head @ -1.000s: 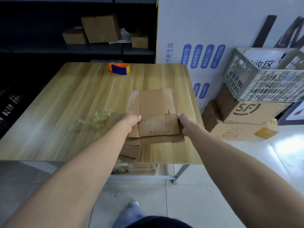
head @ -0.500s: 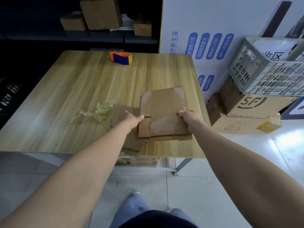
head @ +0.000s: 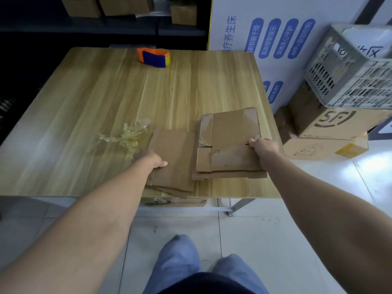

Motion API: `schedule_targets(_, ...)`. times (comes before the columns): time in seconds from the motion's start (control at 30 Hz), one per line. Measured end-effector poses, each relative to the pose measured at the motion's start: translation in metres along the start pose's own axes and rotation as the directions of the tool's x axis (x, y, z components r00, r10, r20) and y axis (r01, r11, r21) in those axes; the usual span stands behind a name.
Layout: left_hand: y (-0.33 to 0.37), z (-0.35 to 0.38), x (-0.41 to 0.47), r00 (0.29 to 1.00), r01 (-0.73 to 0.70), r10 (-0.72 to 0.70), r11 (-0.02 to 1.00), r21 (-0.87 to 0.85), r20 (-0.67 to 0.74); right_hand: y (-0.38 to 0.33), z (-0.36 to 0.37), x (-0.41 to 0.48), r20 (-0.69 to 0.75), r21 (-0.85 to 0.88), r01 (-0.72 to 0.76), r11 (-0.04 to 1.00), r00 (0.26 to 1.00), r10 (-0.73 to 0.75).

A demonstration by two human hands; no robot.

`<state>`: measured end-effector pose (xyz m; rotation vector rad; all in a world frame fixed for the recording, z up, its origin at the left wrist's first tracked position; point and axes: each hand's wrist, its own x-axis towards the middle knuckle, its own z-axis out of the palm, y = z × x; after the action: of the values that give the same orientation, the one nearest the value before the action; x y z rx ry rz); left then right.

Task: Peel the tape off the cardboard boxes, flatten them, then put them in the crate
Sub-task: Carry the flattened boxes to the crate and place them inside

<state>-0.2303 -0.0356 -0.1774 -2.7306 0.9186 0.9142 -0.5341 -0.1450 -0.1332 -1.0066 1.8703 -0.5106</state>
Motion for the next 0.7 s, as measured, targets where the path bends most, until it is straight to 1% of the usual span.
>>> schedule_targets(0.07, 0.001, 0.001, 0.002, 1.000, 0.017, -0.018, 0.999, 0.045, 0.022, 0.000, 0.002, -0.001, 0.001, 0.022, -0.012, 1.000, 1.000, 0.012)
schedule_targets(0.2, 0.003, 0.003, -0.003, 0.998, 0.067, -0.067, 0.997, -0.034, 0.012, -0.003, -0.004, -0.003, -0.020, 0.014, -0.006, 1.000, 1.000, 0.006)
schedule_targets(0.3, 0.004, -0.001, -0.006, 0.999, 0.044, -0.042, 0.996, -0.081, 0.025, -0.008, -0.013, -0.006, -0.049, 0.024, 0.025, 0.999, 0.999, -0.024)
schedule_targets(0.4, 0.003, -0.009, -0.008, 0.999, -0.002, 0.007, 0.994, -0.111, 0.044, -0.011, -0.019, -0.012, -0.064, -0.040, 0.050, 0.998, 0.997, -0.052)
schedule_targets(0.5, 0.002, -0.017, -0.015, 0.998, -0.027, 0.029, 0.999, -0.045, 0.058, -0.013, -0.025, -0.020, -0.087, -0.011, 0.022, 1.000, 0.996, -0.023)
schedule_targets(0.63, 0.000, -0.028, -0.024, 0.991, -0.117, 0.106, 0.983, 0.144, 0.079, -0.017, -0.028, -0.029, -0.095, -0.001, 0.025, 1.000, 0.995, -0.025)
schedule_targets(0.67, -0.001, -0.030, -0.026, 0.988, -0.141, 0.127, 0.976, 0.169, 0.091, -0.018, -0.028, -0.031, -0.097, -0.002, 0.031, 1.000, 0.995, -0.031)
schedule_targets(0.7, -0.002, -0.031, -0.025, 0.984, -0.157, 0.140, 0.975, 0.159, 0.113, -0.018, -0.027, -0.031, -0.100, 0.002, 0.038, 0.999, 0.994, -0.038)
